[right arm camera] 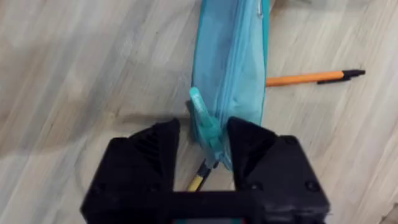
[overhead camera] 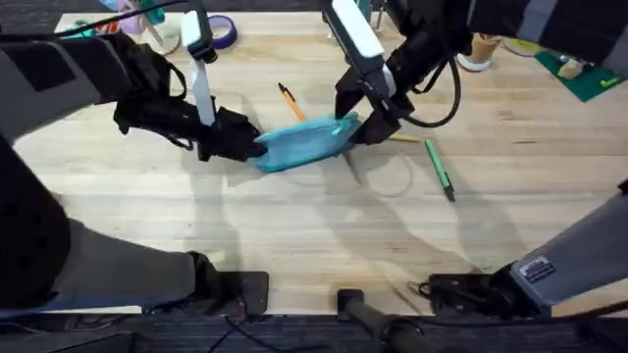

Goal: Unzip the bag, pick up the pens from the table one at a time and place them inside, then zip the bag closed.

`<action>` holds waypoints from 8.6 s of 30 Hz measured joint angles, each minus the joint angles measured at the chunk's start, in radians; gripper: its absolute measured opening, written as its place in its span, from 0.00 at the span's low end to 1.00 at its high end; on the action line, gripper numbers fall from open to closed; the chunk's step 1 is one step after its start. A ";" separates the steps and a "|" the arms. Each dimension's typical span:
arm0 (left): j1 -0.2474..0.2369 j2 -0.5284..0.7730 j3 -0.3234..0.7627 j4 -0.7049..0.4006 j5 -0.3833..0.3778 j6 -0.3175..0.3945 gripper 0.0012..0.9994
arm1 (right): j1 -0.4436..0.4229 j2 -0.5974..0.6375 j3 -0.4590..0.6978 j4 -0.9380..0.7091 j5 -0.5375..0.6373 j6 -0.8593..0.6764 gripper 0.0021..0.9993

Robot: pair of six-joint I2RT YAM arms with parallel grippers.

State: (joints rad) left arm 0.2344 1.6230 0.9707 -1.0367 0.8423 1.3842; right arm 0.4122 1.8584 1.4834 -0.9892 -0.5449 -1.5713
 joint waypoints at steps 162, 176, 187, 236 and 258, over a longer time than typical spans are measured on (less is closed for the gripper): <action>-0.001 0.000 0.000 0.008 0.004 0.000 0.99 | 0.139 -0.093 0.090 0.235 -0.039 0.420 1.00; -0.001 0.000 0.213 -0.318 0.003 0.001 1.00 | 0.136 -0.094 0.090 0.206 -0.039 0.428 1.00; -0.001 -0.141 0.309 -0.422 -0.109 -0.064 1.00 | 0.110 -0.093 0.090 0.206 -0.039 0.428 1.00; -0.121 -0.549 0.335 -0.396 -0.391 -0.711 1.00 | 0.087 -0.094 0.390 -0.142 0.156 0.562 0.63; -0.121 -0.549 0.335 -0.396 -0.391 -0.711 1.00 | 0.123 0.005 0.397 -0.212 0.164 0.437 0.03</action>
State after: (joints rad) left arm 0.1135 1.0744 1.3052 -1.4322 0.4511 0.6727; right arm 0.5347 1.8629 1.8809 -1.2015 -0.3809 -1.1340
